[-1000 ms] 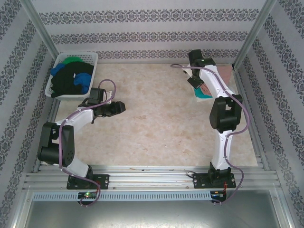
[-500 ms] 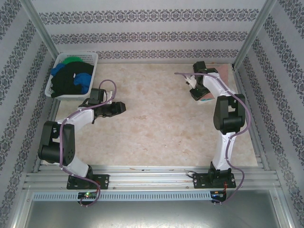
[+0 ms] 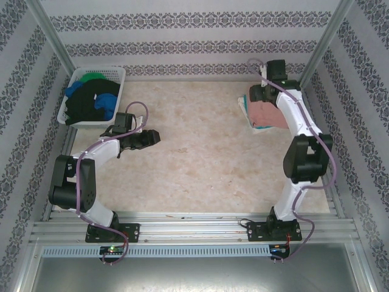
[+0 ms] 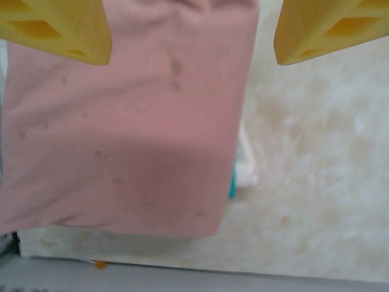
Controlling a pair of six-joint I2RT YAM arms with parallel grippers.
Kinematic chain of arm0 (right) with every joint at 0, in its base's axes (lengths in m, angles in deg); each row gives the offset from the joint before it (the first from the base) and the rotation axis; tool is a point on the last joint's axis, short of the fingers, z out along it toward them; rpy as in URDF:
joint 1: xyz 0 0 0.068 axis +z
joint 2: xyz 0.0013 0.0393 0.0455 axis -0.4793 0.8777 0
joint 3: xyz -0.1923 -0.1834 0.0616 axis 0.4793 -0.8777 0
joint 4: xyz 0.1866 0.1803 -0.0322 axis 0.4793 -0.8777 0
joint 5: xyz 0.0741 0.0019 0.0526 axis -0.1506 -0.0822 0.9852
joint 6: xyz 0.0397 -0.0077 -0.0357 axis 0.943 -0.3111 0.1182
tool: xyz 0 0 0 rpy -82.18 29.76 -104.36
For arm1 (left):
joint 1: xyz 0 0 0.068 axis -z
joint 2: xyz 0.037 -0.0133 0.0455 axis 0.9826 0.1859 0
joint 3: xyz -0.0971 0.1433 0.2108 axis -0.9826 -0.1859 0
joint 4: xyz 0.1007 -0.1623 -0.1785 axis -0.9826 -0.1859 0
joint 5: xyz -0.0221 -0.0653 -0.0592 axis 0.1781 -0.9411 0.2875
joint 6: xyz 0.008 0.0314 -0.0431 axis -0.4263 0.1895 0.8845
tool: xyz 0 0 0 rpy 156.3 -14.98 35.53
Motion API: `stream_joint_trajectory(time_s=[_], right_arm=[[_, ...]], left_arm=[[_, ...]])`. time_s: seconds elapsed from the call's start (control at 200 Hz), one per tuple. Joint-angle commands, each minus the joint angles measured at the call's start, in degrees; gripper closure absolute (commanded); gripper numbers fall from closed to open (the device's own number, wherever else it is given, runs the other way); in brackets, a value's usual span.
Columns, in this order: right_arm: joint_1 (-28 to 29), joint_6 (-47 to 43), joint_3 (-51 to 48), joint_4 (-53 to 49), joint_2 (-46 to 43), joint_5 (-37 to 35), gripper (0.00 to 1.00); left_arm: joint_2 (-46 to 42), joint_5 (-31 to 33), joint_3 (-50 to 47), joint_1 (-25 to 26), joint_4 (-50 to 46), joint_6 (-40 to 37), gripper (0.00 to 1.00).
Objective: Fold and stack the t-shirts
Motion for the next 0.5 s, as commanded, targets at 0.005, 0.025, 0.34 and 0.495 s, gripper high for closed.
stream_joint_trajectory(time_s=[0.005,0.025,0.34,0.495], right_arm=[[-1.1,12.5,7.5,-3.1,11.1,-5.1,0.29],[-1.3,13.3,9.0,-4.0,12.3,-5.7,0.28],[-5.3,13.5,13.1,-6.2,19.2,-0.5,0.02],[-5.6,11.0,13.0,-5.6,15.5,0.9,0.02]], left_arm=[[-0.9,0.5,2.0,-0.8,-2.3,-1.2,0.51],[-0.9,0.6,2.0,-0.8,-2.4,-1.3,0.51],[-0.7,1.1,1.8,-1.0,-2.7,-1.5,0.5],[0.2,0.9,3.3,-0.9,-3.5,-2.0,0.5]])
